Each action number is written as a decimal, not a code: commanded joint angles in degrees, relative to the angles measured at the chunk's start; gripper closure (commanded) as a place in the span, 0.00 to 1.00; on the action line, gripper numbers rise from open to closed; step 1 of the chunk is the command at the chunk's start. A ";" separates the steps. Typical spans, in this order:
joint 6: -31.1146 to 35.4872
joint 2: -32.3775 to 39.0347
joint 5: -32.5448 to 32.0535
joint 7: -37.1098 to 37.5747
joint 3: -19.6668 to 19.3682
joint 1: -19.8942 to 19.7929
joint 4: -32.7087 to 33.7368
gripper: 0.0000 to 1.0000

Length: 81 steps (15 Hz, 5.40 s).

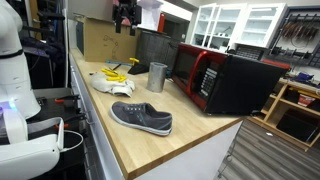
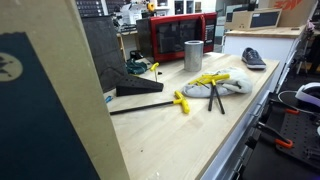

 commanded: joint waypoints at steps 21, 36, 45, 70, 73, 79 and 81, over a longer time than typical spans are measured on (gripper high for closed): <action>15.76 16.75 0.05 -3.77 5.68 2.47 -9.11 0.00; 17.99 24.12 -0.22 -2.05 7.21 1.95 -8.37 0.00; 24.92 30.62 -0.12 0.87 8.84 2.07 -6.92 0.00; 27.39 34.68 -0.19 0.54 11.77 1.37 -4.62 0.99; 27.24 35.40 0.07 0.15 11.79 0.77 -4.43 0.99; 27.85 30.52 -2.22 1.45 11.85 0.67 -5.96 0.96; 28.35 27.96 -5.48 3.17 11.91 0.69 -6.75 0.96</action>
